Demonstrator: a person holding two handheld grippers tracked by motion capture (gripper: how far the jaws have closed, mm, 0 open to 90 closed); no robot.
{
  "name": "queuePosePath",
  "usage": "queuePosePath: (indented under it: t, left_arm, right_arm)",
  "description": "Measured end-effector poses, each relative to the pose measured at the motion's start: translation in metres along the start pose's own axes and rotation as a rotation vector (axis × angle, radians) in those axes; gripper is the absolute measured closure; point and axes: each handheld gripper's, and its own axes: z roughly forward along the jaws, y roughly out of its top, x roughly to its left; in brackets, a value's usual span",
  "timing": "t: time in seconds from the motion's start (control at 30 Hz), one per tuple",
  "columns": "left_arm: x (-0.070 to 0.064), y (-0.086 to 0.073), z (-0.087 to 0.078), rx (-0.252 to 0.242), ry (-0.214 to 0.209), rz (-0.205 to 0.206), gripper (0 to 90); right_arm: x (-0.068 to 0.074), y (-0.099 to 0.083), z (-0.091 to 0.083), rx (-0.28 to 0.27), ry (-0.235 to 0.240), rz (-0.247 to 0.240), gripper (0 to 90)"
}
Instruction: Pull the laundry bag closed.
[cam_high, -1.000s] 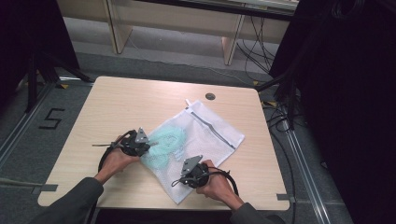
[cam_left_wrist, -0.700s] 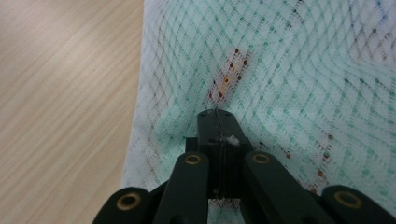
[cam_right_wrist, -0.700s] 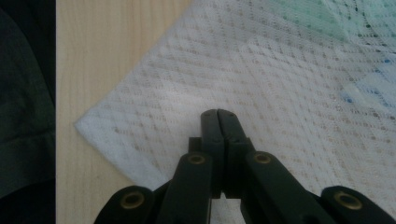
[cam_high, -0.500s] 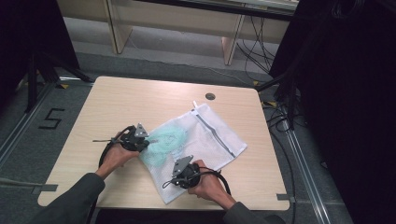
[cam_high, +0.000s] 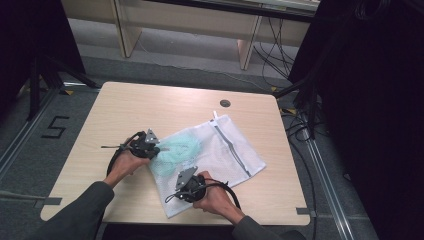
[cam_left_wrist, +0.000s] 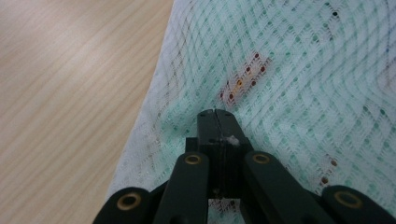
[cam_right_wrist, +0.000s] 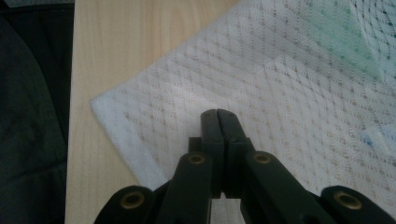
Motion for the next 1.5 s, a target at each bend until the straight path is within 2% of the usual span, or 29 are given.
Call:
queuePosePath:
  t: [0.03,0.1,0.13,0.17,0.2,0.3,0.4,0.43,0.5,0.53,0.6,0.63,0.77,0.8,0.83,0.9,0.93,0.97,1.0,1.03,1.07,1.13,1.17,1.3,1.4,1.43,1.5]
  left_arm:
    - [0.000,0.000,0.001,0.000,-0.003,-0.006,89.5]
    - [0.002,0.002,0.002,-0.001,0.012,0.006,89.6]
    - [0.002,0.002,0.002,-0.001,0.012,0.006,89.6]
    - [0.002,0.002,0.003,-0.001,0.000,-0.012,89.6]
    - [0.004,0.004,0.004,-0.006,0.020,0.019,89.6]
    - [0.007,0.006,0.007,-0.001,0.019,0.026,89.6]
    - [0.010,0.008,0.009,-0.004,0.027,0.023,89.5]
    - [0.010,0.008,0.009,-0.004,0.022,0.010,89.5]
    - [0.011,0.009,0.010,-0.004,0.032,0.016,89.6]
    - [0.012,0.009,0.011,-0.008,0.026,0.002,89.6]
    - [0.014,0.010,0.011,-0.004,0.030,0.022,89.6]
    - [0.013,0.010,0.011,-0.005,0.031,0.019,89.6]
    - [0.013,0.011,0.013,-0.004,0.032,0.013,89.6]
    - [0.015,0.012,0.013,-0.005,0.035,0.026,89.6]
    - [0.014,0.012,0.014,-0.008,0.030,0.012,89.6]
    - [0.016,0.013,0.015,0.000,0.022,0.020,89.6]
    - [0.016,0.014,0.015,-0.004,0.033,0.026,89.6]
    - [0.016,0.014,0.015,-0.002,0.037,0.026,89.6]
    - [0.017,0.015,0.016,-0.001,0.034,0.033,89.5]
    - [0.018,0.015,0.016,0.000,0.034,0.035,89.5]
    - [0.018,0.015,0.017,-0.002,0.036,0.022,89.5]
    - [0.018,0.015,0.018,-0.004,0.038,0.022,89.5]
    - [0.018,0.016,0.019,-0.003,0.038,0.023,89.5]
    - [0.019,0.017,0.019,-0.005,0.034,0.030,89.5]
    - [0.020,0.017,0.020,-0.009,0.040,0.026,89.5]
    - [0.020,0.017,0.020,-0.007,0.039,0.034,89.5]
    - [0.020,0.017,0.020,-0.008,0.033,0.023,89.5]
  right_arm:
    - [0.001,0.001,0.000,0.005,0.003,0.017,90.0]
    - [0.000,0.004,0.003,-0.002,0.004,-0.001,90.0]
    - [0.001,0.005,0.004,-0.008,0.005,0.009,90.0]
    - [0.001,0.005,0.004,-0.008,0.005,0.009,90.0]
    - [0.003,0.010,0.007,-0.007,0.004,0.022,90.0]
    - [0.003,0.017,0.012,-0.004,0.009,-0.006,90.0]
    - [0.003,0.023,0.016,-0.010,0.007,-0.012,90.0]
    - [0.004,0.025,0.017,-0.011,0.008,-0.012,90.0]
    - [0.005,0.026,0.018,-0.010,0.008,-0.006,90.0]
    - [0.007,0.028,0.021,-0.021,0.010,0.017,90.0]
    - [0.004,0.030,0.021,-0.015,0.010,-0.013,90.0]
    - [0.005,0.030,0.021,-0.015,0.010,0.007,90.0]
    - [0.004,0.031,0.023,-0.028,0.006,0.001,90.0]
    - [0.004,0.032,0.023,-0.021,0.007,0.004,90.0]
    - [0.004,0.033,0.023,-0.022,0.008,0.003,90.0]
    - [0.004,0.034,0.025,-0.025,0.006,0.005,90.0]
    - [0.007,0.036,0.025,-0.010,0.008,0.046,90.0]
    - [0.007,0.036,0.025,-0.010,0.008,0.046,90.0]
    - [0.003,0.037,0.027,-0.028,0.005,0.000,90.0]
    - [0.005,0.037,0.028,-0.038,0.007,0.027,90.0]
    - [0.003,0.040,0.029,-0.028,0.004,0.004,90.0]
    - [0.003,0.041,0.031,-0.040,0.004,0.003,90.0]
    - [0.001,0.042,0.030,-0.027,0.006,-0.013,90.0]
    - [0.002,0.045,0.032,-0.030,0.007,0.003,90.0]
    - [0.003,0.046,0.034,-0.030,0.004,0.001,90.0]
    - [0.001,0.047,0.034,-0.035,0.004,-0.023,90.0]
    - [0.001,0.047,0.034,-0.036,0.008,-0.014,90.0]
